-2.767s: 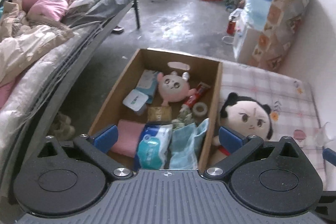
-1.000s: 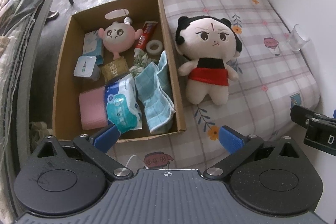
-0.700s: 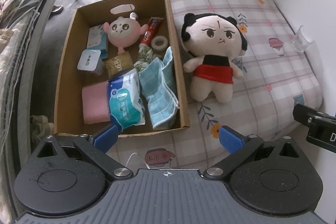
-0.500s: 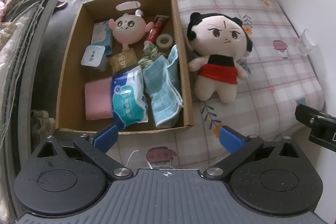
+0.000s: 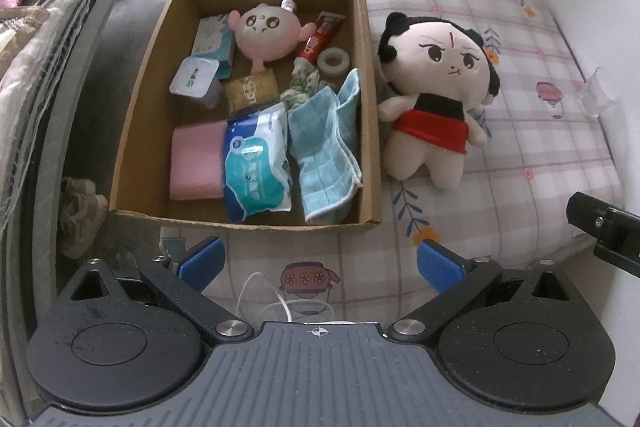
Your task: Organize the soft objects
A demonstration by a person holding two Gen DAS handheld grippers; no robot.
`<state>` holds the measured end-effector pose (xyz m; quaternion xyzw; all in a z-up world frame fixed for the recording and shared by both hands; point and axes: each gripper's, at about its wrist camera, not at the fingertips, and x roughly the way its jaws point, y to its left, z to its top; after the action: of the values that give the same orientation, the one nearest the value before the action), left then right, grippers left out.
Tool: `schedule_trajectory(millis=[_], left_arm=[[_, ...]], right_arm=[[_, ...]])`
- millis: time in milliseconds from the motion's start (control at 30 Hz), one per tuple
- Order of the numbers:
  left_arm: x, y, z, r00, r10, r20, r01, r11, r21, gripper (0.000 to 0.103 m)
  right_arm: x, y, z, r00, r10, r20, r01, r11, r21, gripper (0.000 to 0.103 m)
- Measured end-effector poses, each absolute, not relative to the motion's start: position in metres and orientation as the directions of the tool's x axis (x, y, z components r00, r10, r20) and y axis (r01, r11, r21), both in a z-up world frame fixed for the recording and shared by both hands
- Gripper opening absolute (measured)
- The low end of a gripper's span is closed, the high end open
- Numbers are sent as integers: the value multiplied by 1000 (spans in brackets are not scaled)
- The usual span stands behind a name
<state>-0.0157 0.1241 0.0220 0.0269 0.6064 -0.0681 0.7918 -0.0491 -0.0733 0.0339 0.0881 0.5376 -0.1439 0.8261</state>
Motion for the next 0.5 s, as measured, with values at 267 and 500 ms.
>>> schedule_trajectory(millis=[267,500], left_arm=[[-14,127,19,250,-73,-965,139,990,-39,103],[-12,127,19,248,-82,-965,143,989,-47,103]], right_arm=[[-48,-70,33,378,-144,-915,325,946,-15,103],[-46,-68,31,375,-138,-917,311,950,-16,103]])
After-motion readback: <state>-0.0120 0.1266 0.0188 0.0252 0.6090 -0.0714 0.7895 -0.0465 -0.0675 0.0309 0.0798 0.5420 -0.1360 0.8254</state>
